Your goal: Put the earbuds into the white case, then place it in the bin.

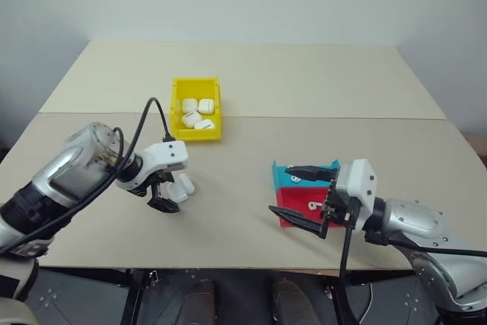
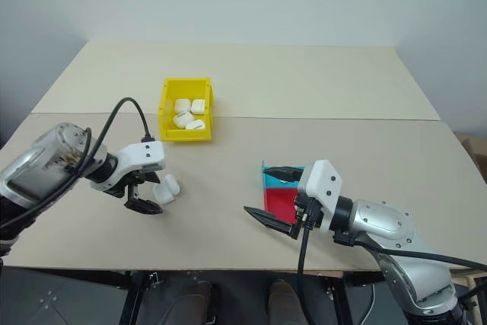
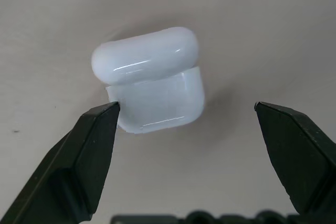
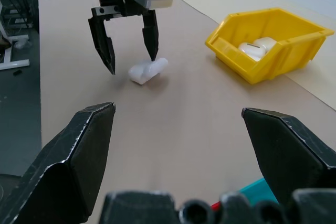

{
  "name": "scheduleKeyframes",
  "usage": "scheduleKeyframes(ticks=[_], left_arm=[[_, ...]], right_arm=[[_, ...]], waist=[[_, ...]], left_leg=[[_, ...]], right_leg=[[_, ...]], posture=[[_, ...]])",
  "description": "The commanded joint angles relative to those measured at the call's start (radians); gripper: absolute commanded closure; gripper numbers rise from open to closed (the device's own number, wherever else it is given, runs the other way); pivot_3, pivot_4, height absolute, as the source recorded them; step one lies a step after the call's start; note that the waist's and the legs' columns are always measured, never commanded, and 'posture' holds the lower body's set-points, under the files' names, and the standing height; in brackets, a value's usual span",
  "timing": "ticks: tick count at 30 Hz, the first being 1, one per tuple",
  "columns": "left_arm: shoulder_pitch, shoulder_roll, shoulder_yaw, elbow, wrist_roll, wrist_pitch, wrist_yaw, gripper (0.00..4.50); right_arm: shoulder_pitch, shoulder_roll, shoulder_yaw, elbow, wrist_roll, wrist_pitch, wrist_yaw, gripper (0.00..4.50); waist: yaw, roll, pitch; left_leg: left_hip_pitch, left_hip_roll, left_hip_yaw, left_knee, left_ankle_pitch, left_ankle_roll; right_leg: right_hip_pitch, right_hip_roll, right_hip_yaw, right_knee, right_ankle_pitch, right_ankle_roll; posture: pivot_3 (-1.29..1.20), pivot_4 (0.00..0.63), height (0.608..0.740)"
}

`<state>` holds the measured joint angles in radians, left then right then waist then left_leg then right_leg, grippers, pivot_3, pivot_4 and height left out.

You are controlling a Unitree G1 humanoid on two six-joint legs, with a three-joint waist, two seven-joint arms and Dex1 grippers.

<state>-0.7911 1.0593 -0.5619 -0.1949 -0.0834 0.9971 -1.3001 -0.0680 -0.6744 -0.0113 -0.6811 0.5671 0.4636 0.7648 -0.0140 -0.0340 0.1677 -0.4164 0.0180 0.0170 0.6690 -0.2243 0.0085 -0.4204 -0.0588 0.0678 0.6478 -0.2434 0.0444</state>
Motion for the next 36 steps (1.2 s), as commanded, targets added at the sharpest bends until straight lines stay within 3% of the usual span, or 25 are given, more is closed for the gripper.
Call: scheduleKeyframes(ticks=[1, 12, 20, 27, 33, 36], left_arm=[[-0.029, -0.027, -0.032, 0.048, 0.049, -0.014, 0.012, 0.01], [-0.125, -0.098, -0.116, 0.169, 0.103, 0.069, -0.015, 0.01], [-0.128, -0.111, -0.127, 0.152, 0.098, 0.094, -0.02, 0.01], [-0.109, -0.102, -0.104, 0.128, 0.084, 0.074, -0.028, 1.75], [-0.043, -0.067, -0.005, 0.114, 0.09, 0.043, 0.054, 1.75], [0.023, -0.075, 0.149, 0.097, 0.061, 0.015, 0.145, 1.75]], right_arm=[[-0.009, -0.002, -0.014, -0.025, 0.002, -0.022, 0.005, 0.0], [-0.011, -0.005, -0.014, -0.046, 0.007, -0.008, -0.008, 0.0], [-0.023, -0.007, -0.013, -0.049, 0.012, 0.001, -0.012, 0.0], [-0.023, -0.007, -0.011, -0.052, 0.011, 0.004, -0.018, 0.0], [-0.015, -0.01, -0.018, -0.053, 0.013, 0.002, -0.015, 0.0], [-0.006, -0.015, -0.027, -0.039, 0.012, -0.009, -0.004, 0.0]], waist=[[0.0, 0.0, 0.0], [0.0, 0.0, 0.0], [0.0, 0.0, 0.0], [0.0, 0.0, 0.0], [-0.002, 0.0, 0.0], [-0.003, 0.0, 0.0]], left_leg=[[0.0, 0.0, 0.0, 0.0, 0.0, 0.0], [0.0, 0.0, -0.001, 0.001, 0.0, 0.0], [0.0, 0.0, -0.001, 0.001, 0.0, 0.0], [0.0, 0.0, -0.001, 0.001, 0.0, 0.0], [0.0, 0.0, -0.002, 0.001, 0.0, 0.0], [0.0, 0.0, -0.002, 0.001, 0.0, 0.0]], right_leg=[[0.0, 0.0, 0.0, 0.0, 0.0, 0.0], [0.0, 0.0, 0.0, 0.0, 0.0, 0.0], [0.0, 0.0, 0.0, 0.001, 0.0, 0.0], [0.0, 0.0, 0.0, 0.001, 0.0, 0.0], [0.0, 0.0, 0.0, 0.001, 0.0, 0.0], [0.0, 0.0, 0.0, 0.001, 0.0, 0.0]], posture=[[0.0, 0.15, 0.74], [0.0, 0.15, 0.74], [0.0, 0.15, 0.74], [0.0, 0.15, 0.74], [0.0, 0.15, 0.74], [0.0, 0.15, 0.74]])
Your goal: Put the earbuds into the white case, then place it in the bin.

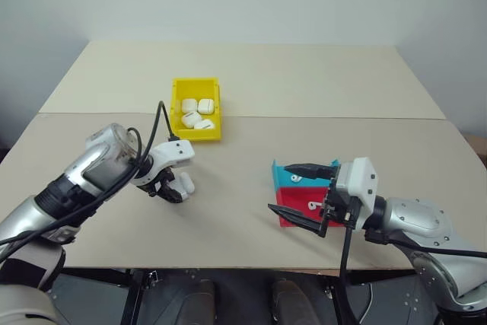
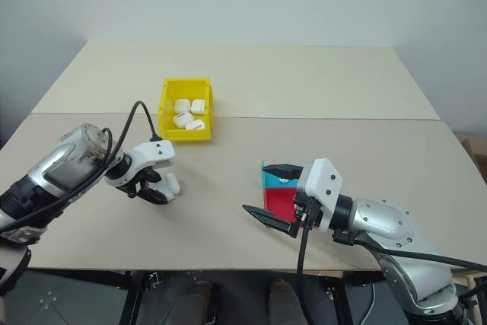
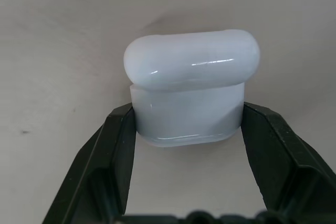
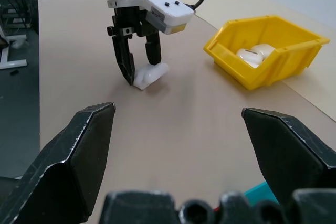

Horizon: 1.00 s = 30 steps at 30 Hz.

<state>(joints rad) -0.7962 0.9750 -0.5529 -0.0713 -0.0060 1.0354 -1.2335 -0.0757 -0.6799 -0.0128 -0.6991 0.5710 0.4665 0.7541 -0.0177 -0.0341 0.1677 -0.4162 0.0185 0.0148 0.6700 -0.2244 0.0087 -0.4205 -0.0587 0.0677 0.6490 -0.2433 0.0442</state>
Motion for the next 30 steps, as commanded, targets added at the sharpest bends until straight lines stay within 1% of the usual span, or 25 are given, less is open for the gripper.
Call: scheduleKeyframes(ticks=[1, 3, 6, 8, 9, 11, 12, 14, 16, 19, 22, 24, 28, 30], left_arm=[[0.069, -0.015, 0.24, -0.046, -0.037, -0.051, 0.137, 1.75], [0.141, -0.08, 0.435, -0.107, -0.088, -0.068, 0.23, 1.75], [0.226, -0.161, 0.647, -0.227, -0.191, -0.095, 0.271, 1.75], [0.259, -0.253, 0.736, -0.323, -0.24, -0.107, 0.347, 1.75], [0.263, -0.304, 0.755, -0.361, -0.259, -0.098, 0.388, 1.75], [0.284, -0.422, 0.76, -0.426, -0.281, -0.16, 0.469, 1.75], [0.287, -0.477, 0.74, -0.444, -0.29, -0.19, 0.5, 1.75], [0.279, -0.547, 0.684, -0.447, -0.305, -0.237, 0.521, 1.75], [0.264, -0.637, 0.672, -0.422, -0.381, -0.296, 0.499, 1.75], [0.24, -0.747, 0.679, -0.345, -0.523, -0.447, 0.372, 1.75], [0.196, -0.787, 0.64, -0.283, -0.564, -0.505, 0.327, 1.75], [0.181, -0.792, 0.607, -0.238, -0.576, -0.572, 0.254, 1.75], [0.194, -0.751, 0.589, -0.146, -0.632, -0.711, 0.018, 1.75], [0.193, -0.738, 0.58, -0.113, -0.634, -0.741, -0.018, 1.75]], right_arm=[[0.002, -0.012, -0.027, -0.013, 0.006, -0.016, 0.012, 0.0], [0.003, -0.017, -0.035, 0.002, 0.002, -0.028, 0.027, 0.0], [-0.015, -0.027, -0.046, 0.035, 0.0, -0.04, 0.049, 0.0], [-0.049, -0.031, -0.048, 0.064, 0.0, -0.039, 0.062, 0.0], [-0.065, -0.035, -0.046, 0.077, -0.002, -0.041, 0.07, 0.0], [-0.094, -0.045, -0.046, 0.104, 0.001, -0.047, 0.096, 0.0], [-0.11, -0.052, -0.046, 0.114, 0.0, -0.048, 0.108, 0.0], [-0.131, -0.068, -0.052, 0.136, 0.0, -0.051, 0.132, 0.0], [-0.15, -0.092, -0.066, 0.153, 0.004, -0.048, 0.157, 0.0], [-0.169, -0.146, -0.084, 0.171, 0.0, -0.033, 0.192, 0.0], [-0.176, -0.21, -0.087, 0.185, -0.018, -0.012, 0.218, 0.0], [-0.177, -0.264, -0.079, 0.187, -0.042, 0.004, 0.23, 0.0], [-0.167, -0.335, -0.091, 0.184, -0.044, 0.023, 0.267, 0.0], [-0.167, -0.356, -0.103, 0.182, -0.039, 0.044, 0.268, 0.0]], waist=[[0.001, 0.0, 0.0], [0.003, 0.0, 0.0], [0.006, 0.0, 0.0], [0.006, 0.0, 0.0], [0.008, 0.0, 0.0], [0.013, 0.0, 0.0], [0.014, 0.001, -0.001], [0.015, 0.001, -0.001], [0.016, 0.001, -0.001], [0.016, 0.001, -0.001], [0.015, 0.001, -0.001], [0.012, 0.002, -0.002], [0.004, 0.004, -0.003], [0.001, 0.004, -0.003]], left_leg=[[0.0, 0.0, 0.0, 0.0, 0.0, 0.0], [0.0, 0.0, -0.002, 0.0, 0.0, 0.0], [-0.002, 0.0, -0.006, 0.002, 0.0, 0.0], [-0.003, 0.0, -0.007, 0.002, 0.0, 0.001], [-0.003, 0.0, -0.007, 0.003, -0.001, 0.001], [-0.003, 0.0, -0.009, 0.005, -0.001, 0.001], [-0.003, -0.001, -0.009, 0.006, -0.001, 0.001], [-0.002, -0.001, -0.009, 0.006, -0.001, 0.001], [-0.002, -0.001, -0.009, 0.006, -0.001, 0.001], [-0.003, -0.001, -0.009, 0.006, -0.001, 0.001], [-0.003, -0.001, -0.009, 0.006, -0.001, 0.002], [-0.003, -0.001, -0.007, 0.006, -0.001, 0.002], [-0.002, -0.001, -0.002, 0.006, -0.001, 0.002], [-0.002, -0.001, -0.002, 0.006, -0.002, 0.002]], right_leg=[[0.0, 0.0, 0.0, 0.0, 0.0, 0.0], [0.0, -0.001, 0.0, 0.0, 0.0, 0.0], [0.0, -0.001, -0.001, -0.001, 0.0, 0.0], [-0.001, -0.002, -0.001, -0.001, 0.0, 0.0], [0.0, -0.002, -0.002, 0.0, 0.0, 0.0], [0.002, -0.002, -0.004, 0.0, 0.001, 0.001], [0.002, -0.002, -0.003, 0.0, 0.001, 0.001], [0.003, -0.002, -0.003, -0.001, 0.002, 0.001], [0.003, -0.002, -0.003, -0.001, 0.002, 0.001], [0.002, -0.002, -0.003, -0.001, 0.002, 0.001], [0.002, -0.002, -0.003, -0.001, 0.002, 0.001], [0.002, -0.002, -0.003, -0.001, 0.002, 0.001], [0.003, -0.001, -0.002, -0.001, 0.002, 0.001], [0.003, 0.0, -0.002, -0.001, 0.002, 0.001]], posture=[[0.0, 0.15, 0.74], [0.0, 0.15, 0.74], [0.0, 0.15, 0.74], [0.0, 0.15, 0.74], [0.0, 0.15, 0.74], [0.0, 0.15, 0.74], [0.0, 0.15, 0.74], [0.0, 0.15, 0.74], [0.0, 0.15, 0.74], [0.0, 0.15, 0.74], [0.0, 0.15, 0.74], [0.0, 0.15, 0.74], [0.0, 0.15, 0.74], [0.0, 0.15, 0.74]])
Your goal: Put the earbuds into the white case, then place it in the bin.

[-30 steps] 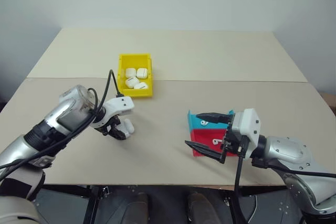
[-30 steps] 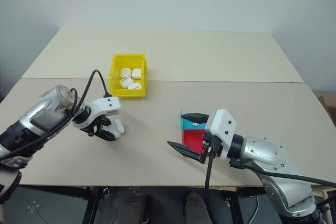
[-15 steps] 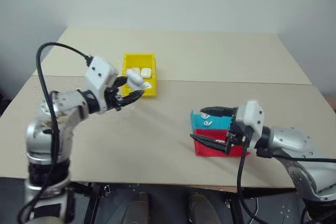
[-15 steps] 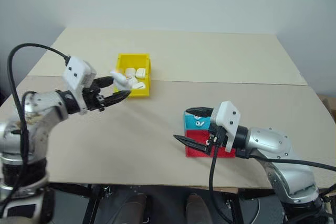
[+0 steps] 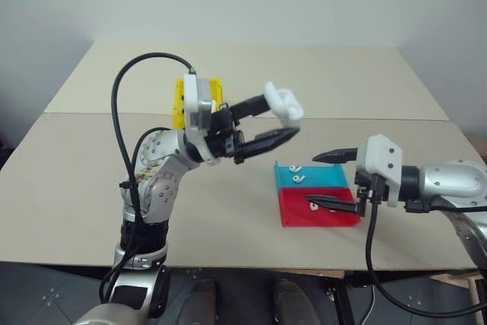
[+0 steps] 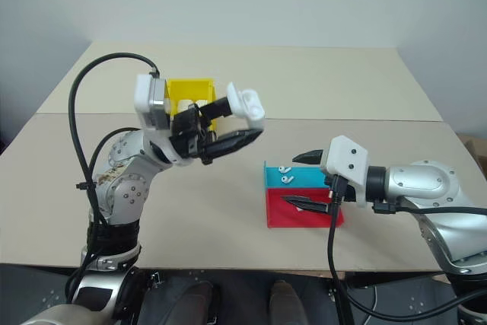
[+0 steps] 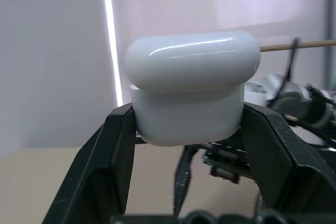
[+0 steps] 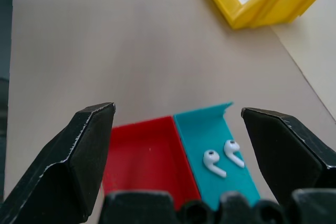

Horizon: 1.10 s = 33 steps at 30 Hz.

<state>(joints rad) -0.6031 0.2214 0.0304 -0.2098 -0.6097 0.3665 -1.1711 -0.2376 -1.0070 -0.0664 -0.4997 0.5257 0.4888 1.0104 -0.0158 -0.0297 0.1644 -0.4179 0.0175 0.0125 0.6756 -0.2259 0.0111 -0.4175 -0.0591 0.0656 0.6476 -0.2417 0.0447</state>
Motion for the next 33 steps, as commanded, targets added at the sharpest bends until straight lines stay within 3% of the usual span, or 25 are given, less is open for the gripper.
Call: scheduleKeyframes(ticks=[1, 9, 12, 16, 23, 33], left_arm=[[-0.002, 0.016, -0.005, 0.037, -0.032, -0.077, -0.078, 1.75], [0.013, 0.033, -0.026, 0.067, -0.044, -0.103, -0.095, 1.75], [0.008, 0.034, -0.033, 0.075, -0.04, -0.108, -0.091, 1.75], [0.016, 0.036, -0.045, 0.073, -0.032, -0.106, -0.07, 1.75], [0.046, 0.062, -0.069, 0.013, -0.038, -0.078, -0.032, 1.75], [0.077, 0.092, -0.075, -0.06, -0.049, -0.051, 0.034, 1.75]], right_arm=[[-0.006, -0.041, -0.052, -0.019, 0.006, 0.038, 0.009, 0.0], [-0.128, -0.139, 0.114, -0.068, -0.081, 0.27, -0.051, 0.0], [-0.177, -0.162, 0.169, -0.056, -0.107, 0.285, -0.014, 0.63], [-0.248, -0.173, 0.304, -0.022, -0.212, 0.255, 0.04, 1.96], [-0.349, -0.096, 0.504, 0.04, -0.376, 0.241, 0.096, 1.96], [-0.353, -0.026, 0.612, 0.127, -0.56, 0.187, 0.104, 1.96]], waist=[[0.0, 0.0, 0.0], [0.002, 0.0, 0.0], [0.002, 0.0, 0.0], [0.002, 0.0, 0.0], [0.0, 0.0, 0.0], [0.003, 0.001, 0.0]], left_leg=[[0.0, 0.0, 0.0, 0.0, 0.0, 0.0], [0.0, 0.0, -0.001, 0.001, 0.0, 0.0], [0.0, 0.0, -0.001, 0.001, 0.0, 0.001], [-0.001, 0.0, -0.001, 0.001, 0.0, 0.001], [-0.001, 0.0, -0.001, 0.001, 0.0, 0.001], [-0.002, 0.0, -0.004, 0.001, 0.0, 0.001]], right_leg=[[0.0, 0.0, 0.0, 0.0, 0.0, 0.0], [0.0, 0.0, 0.0, 0.0, 0.0, 0.0], [0.0, 0.0, 0.0, -0.001, 0.0, 0.0], [-0.001, -0.001, 0.0, -0.001, 0.0, 0.0], [-0.002, 0.0, 0.001, 0.0, 0.0, 0.0], [-0.003, -0.001, 0.001, 0.0, 0.0, 0.0]], posture=[[0.0, 0.15, 0.74], [0.0, 0.15, 0.74], [0.0, 0.15, 0.74], [0.0, 0.15, 0.74], [0.0, 0.15, 0.74], [0.0, 0.15, 0.74]])
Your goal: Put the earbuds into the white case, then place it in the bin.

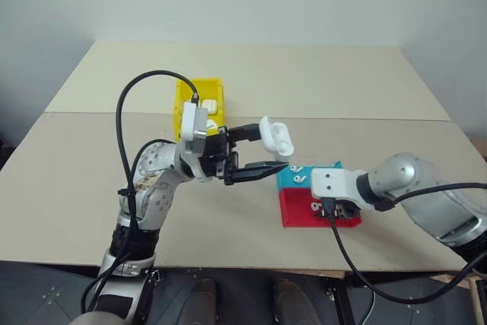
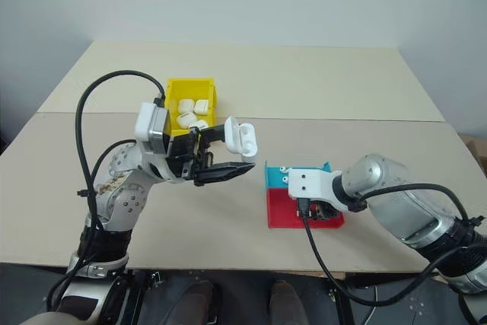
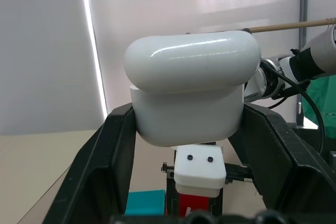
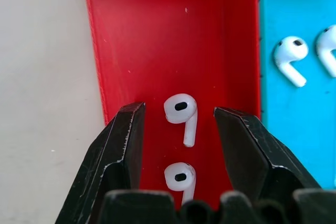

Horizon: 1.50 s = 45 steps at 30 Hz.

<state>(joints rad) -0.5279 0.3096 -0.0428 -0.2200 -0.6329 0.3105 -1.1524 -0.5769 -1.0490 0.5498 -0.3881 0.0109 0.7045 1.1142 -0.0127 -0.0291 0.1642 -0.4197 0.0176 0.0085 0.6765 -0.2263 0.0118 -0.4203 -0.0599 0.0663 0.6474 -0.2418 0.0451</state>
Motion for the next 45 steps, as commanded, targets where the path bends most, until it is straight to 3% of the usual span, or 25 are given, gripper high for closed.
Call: scheduleKeyframes(ticks=[1, 12, 15, 19, 26, 30, 34, 38, 41, 45], left_arm=[[0.003, 0.005, -0.002, -0.054, -0.027, 0.007, 0.02, 1.75], [-0.002, 0.01, -0.009, -0.067, -0.026, 0.006, 0.068, 1.75], [0.0, 0.011, -0.008, -0.064, -0.026, 0.004, 0.075, 1.75], [-0.005, 0.018, -0.008, -0.051, -0.022, -0.001, 0.07, 1.75], [0.0, 0.026, -0.008, -0.062, -0.025, -0.005, 0.074, 1.75], [-0.003, 0.019, -0.007, -0.061, -0.021, -0.011, 0.09, 1.75], [-0.008, 0.016, -0.006, -0.061, -0.026, -0.011, 0.099, 1.75], [-0.023, -0.006, -0.018, -0.047, -0.026, -0.007, 0.117, 1.75], [-0.026, -0.018, -0.027, -0.045, -0.041, 0.011, 0.119, 1.75], [-0.031, -0.026, -0.034, -0.054, -0.075, 0.062, 0.132, 1.75]], right_arm=[[-0.015, 0.026, -0.003, 0.026, -0.055, -0.032, -0.001, 1.96], [0.021, 0.036, -0.013, 0.059, -0.115, -0.105, 0.056, 1.96], [0.019, 0.048, -0.013, 0.073, -0.125, -0.111, 0.064, 2.56], [0.022, 0.065, -0.014, 0.082, -0.141, -0.117, 0.074, 3.8], [0.052, 0.077, -0.097, 0.032, -0.098, -0.072, 0.077, 3.83], [0.087, 0.096, -0.295, -0.051, 0.053, 0.048, 0.074, 3.83], [0.142, 0.165, -0.582, -0.126, 0.29, 0.094, 0.072, 3.83], [0.109, 0.379, -0.858, -0.161, 0.52, 0.052, -0.084, 3.83], [0.039, 0.506, -0.938, -0.211, 0.713, 0.091, -0.208, 3.83], [0.017, 0.563, -0.967, -0.254, 0.896, 0.117, -0.334, 3.83]], waist=[[0.0, 0.0, 0.0], [-0.001, 0.0, 0.0], [-0.001, 0.0, 0.0], [-0.002, 0.0, 0.0], [-0.001, 0.0, 0.0], [0.0, 0.0, 0.0], [0.001, 0.0, 0.0], [-0.001, 0.0, 0.0], [-0.003, 0.0, 0.0], [-0.001, 0.001, 0.0]], left_leg=[[0.0, 0.0, 0.0, 0.0, 0.0, 0.0], [0.004, 0.0, -0.002, 0.0, 0.0, 0.0], [0.005, 0.0, -0.002, 0.0, 0.0, 0.0], [0.01, 0.0, -0.002, -0.001, 0.0, 0.0], [0.015, 0.0, -0.002, -0.002, 0.0, 0.0], [0.012, 0.0, -0.003, -0.002, -0.001, 0.001], [0.012, 0.0, -0.005, -0.002, -0.001, 0.001], [0.013, 0.0, -0.005, -0.002, -0.001, 0.001], [0.013, 0.0, -0.005, -0.002, -0.001, 0.001], [0.013, 0.0, -0.005, -0.004, -0.001, 0.001]], right_leg=[[0.0, 0.0, 0.0, 0.0, 0.0, 0.0], [0.005, 0.0, 0.0, -0.001, 0.0, 0.0], [0.006, 0.0, -0.001, -0.001, 0.0, 0.0], [0.011, 0.0, -0.001, -0.001, 0.0, 0.0], [0.016, 0.0, -0.002, -0.004, 0.0, 0.0], [0.015, 0.0, -0.002, -0.004, 0.0, 0.0], [0.015, 0.0, -0.003, -0.005, 0.0, 0.0], [0.017, 0.0, -0.003, -0.005, 0.0, 0.0], [0.016, 0.0, -0.003, -0.004, 0.0, 0.0], [0.016, 0.0, -0.003, -0.005, 0.0, 0.0]], posture=[[0.0, 0.15, 0.74], [0.0, 0.15, 0.74], [0.0, 0.15, 0.74], [0.0, 0.15, 0.74], [0.0, 0.15, 0.74], [0.0, 0.15, 0.74], [0.0, 0.15, 0.74], [0.0, 0.15, 0.74], [0.0, 0.15, 0.74], [0.0, 0.15, 0.74]])
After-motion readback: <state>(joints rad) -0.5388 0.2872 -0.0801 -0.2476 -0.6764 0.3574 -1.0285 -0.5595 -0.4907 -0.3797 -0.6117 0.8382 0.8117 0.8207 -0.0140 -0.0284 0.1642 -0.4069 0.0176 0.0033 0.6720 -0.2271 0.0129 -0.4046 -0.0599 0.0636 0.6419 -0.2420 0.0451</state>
